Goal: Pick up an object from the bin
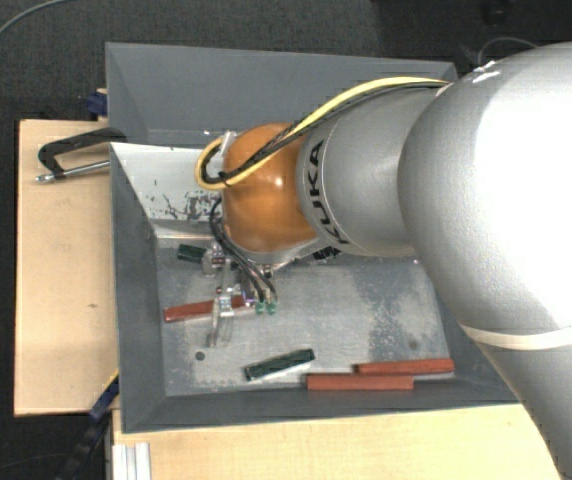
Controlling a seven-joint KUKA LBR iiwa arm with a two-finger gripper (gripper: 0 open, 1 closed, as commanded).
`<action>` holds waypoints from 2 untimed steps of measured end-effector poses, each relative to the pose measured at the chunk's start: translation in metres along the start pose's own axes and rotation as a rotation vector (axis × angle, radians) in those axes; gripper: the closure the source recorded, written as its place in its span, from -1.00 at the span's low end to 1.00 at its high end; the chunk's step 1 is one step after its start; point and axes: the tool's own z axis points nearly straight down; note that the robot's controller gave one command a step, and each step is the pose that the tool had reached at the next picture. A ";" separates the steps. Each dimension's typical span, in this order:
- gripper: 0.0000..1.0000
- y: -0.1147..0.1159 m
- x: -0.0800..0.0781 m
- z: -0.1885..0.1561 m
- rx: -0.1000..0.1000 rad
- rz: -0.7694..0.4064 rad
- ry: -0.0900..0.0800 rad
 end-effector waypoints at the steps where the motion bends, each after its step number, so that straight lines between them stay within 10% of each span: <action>1: -1.00 0.001 -0.001 -0.001 0.000 0.001 -0.002; 2: -1.00 0.001 -0.003 -0.002 0.000 0.002 -0.002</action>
Offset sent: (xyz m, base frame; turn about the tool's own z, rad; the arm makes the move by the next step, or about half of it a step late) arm 0.0000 0.0000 0.0000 0.0000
